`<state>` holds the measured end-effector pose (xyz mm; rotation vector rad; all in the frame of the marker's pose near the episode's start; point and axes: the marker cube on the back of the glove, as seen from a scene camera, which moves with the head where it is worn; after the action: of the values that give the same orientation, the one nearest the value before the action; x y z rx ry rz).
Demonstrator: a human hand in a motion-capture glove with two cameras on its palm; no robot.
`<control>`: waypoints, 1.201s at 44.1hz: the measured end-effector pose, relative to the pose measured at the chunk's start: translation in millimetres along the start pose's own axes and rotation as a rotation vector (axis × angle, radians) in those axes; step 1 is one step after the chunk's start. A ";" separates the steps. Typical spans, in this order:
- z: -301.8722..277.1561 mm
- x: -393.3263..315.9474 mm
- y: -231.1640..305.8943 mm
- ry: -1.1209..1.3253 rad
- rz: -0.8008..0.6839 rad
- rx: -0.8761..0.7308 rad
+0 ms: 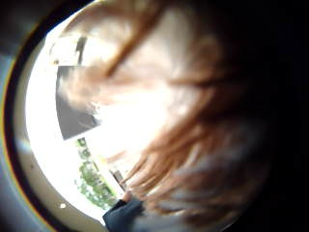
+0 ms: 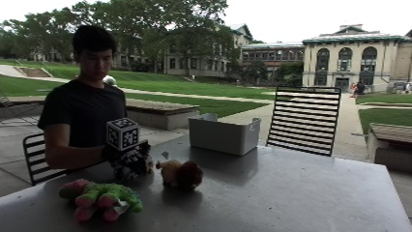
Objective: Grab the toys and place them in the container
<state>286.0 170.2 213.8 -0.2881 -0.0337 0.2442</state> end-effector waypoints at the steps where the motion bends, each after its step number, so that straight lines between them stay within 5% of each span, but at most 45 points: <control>1: -0.6 -0.5 0.0 0.003 0.003 0.001; 20: -37.1 -8.7 -13.0 0.246 0.052 0.083; 31: -139.4 -45.4 -30.6 0.183 0.052 0.216; 41: -223.7 -100.3 -55.7 0.142 -0.028 0.327; 53: -275.8 -253.3 -48.7 0.103 -0.177 0.346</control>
<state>70.4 -13.1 -36.2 0.0479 0.0839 0.0562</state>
